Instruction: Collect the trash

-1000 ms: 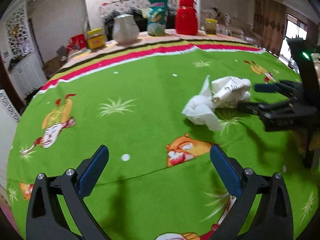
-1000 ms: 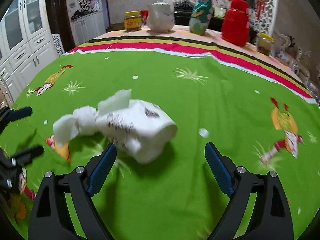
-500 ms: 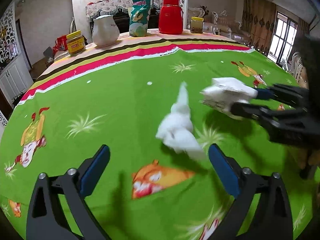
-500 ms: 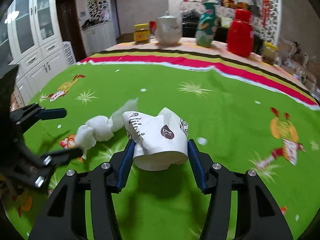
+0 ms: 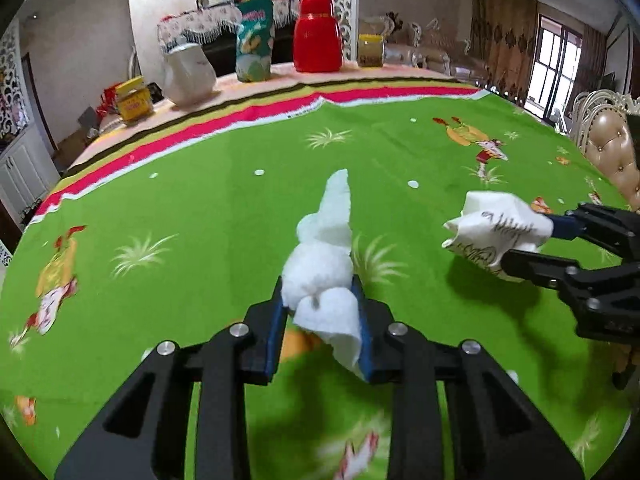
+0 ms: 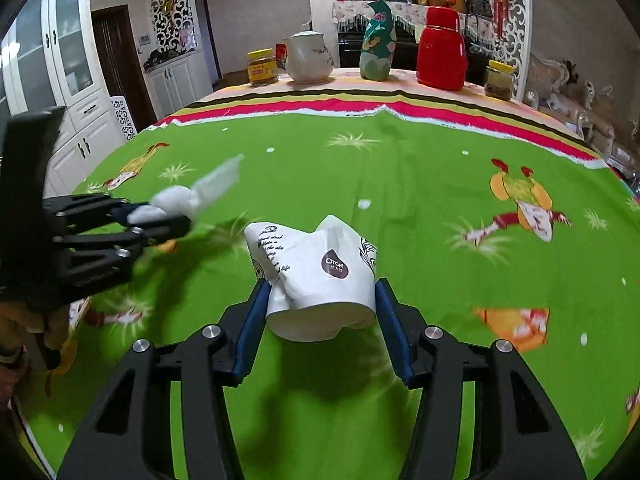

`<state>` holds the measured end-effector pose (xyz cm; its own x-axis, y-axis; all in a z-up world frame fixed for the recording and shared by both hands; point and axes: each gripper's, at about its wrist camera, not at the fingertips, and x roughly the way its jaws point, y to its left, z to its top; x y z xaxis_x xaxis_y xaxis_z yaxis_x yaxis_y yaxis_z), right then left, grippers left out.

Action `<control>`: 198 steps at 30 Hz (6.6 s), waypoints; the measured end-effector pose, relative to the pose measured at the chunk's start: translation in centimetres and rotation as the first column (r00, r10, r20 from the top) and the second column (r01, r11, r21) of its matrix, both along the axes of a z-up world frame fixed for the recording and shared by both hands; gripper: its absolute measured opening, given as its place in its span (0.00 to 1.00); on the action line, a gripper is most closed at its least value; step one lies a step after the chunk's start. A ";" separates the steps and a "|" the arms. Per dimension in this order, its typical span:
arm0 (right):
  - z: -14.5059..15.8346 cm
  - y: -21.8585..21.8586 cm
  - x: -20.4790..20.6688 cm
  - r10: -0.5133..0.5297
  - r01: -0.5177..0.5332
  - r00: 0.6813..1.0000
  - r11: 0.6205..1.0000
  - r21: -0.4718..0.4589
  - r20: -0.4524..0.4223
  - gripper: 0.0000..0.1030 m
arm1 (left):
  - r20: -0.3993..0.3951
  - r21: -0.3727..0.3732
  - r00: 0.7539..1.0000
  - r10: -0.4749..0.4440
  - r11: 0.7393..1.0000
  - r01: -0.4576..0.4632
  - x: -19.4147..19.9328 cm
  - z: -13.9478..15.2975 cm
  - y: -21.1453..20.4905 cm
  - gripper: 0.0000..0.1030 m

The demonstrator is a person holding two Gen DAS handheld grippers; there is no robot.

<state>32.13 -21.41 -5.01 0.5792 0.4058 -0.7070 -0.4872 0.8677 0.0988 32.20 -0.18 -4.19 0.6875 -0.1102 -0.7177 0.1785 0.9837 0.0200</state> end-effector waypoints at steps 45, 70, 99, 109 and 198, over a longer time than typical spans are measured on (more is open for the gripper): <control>4.8 12.1 -23.6 -0.003 -0.024 0.967 0.994 0.104 0.254 0.51 | 0.308 -0.142 0.917 0.253 0.965 -0.218 -31.1 4.5 9.8 0.32; 6.2 28.3 -28.2 0.318 -0.349 0.921 0.930 0.113 0.222 0.51 | 0.291 -0.132 0.820 0.492 0.870 -0.475 -41.1 5.6 24.3 0.33; 7.4 49.3 -29.2 0.624 -0.648 0.756 0.756 0.091 0.197 0.53 | 0.218 -0.162 0.659 0.719 0.693 -0.703 -44.0 6.2 43.1 0.37; 8.7 47.0 -28.7 0.607 -0.651 0.753 0.742 0.159 0.253 0.79 | 0.298 -0.123 0.550 0.780 0.603 -0.788 -48.5 5.6 42.7 0.92; 4.2 32.9 -35.7 0.532 -0.557 0.805 0.830 0.026 0.262 0.82 | 0.312 -0.082 0.621 0.719 0.672 -0.736 -52.7 4.0 27.4 0.96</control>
